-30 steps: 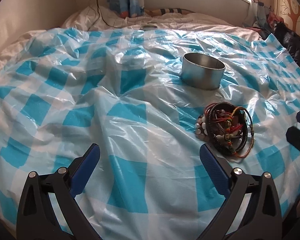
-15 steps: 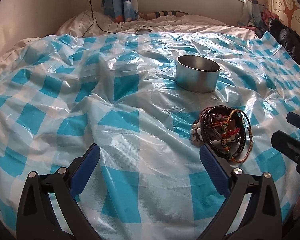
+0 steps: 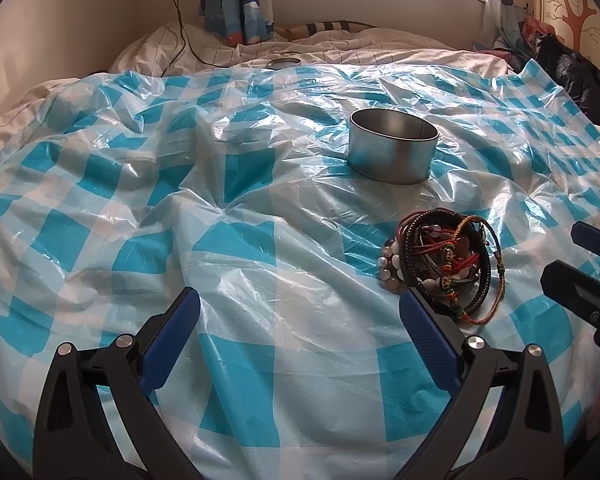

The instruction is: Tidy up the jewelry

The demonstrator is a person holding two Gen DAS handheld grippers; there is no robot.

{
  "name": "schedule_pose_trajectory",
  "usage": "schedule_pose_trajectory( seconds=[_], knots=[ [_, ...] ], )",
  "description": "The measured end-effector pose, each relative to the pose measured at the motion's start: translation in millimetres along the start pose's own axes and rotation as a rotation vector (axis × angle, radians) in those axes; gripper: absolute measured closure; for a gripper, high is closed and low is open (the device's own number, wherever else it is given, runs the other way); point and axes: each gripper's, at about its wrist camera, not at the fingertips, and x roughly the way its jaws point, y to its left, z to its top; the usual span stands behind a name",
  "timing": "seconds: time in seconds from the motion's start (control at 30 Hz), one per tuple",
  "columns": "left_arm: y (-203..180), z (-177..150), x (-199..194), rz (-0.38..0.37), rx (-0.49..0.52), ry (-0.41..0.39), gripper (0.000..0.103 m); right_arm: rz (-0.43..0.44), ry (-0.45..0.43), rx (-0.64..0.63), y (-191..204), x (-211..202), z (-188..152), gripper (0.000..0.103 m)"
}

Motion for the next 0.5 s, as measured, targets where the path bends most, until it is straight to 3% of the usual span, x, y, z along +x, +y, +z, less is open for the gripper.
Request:
schedule_pose_trajectory(
  seconds=[0.5],
  knots=[
    [-0.1,0.1,0.2,0.000,0.000,0.000,0.007,0.005,-0.002,-0.004,2.4,0.3,-1.0,0.006]
  ],
)
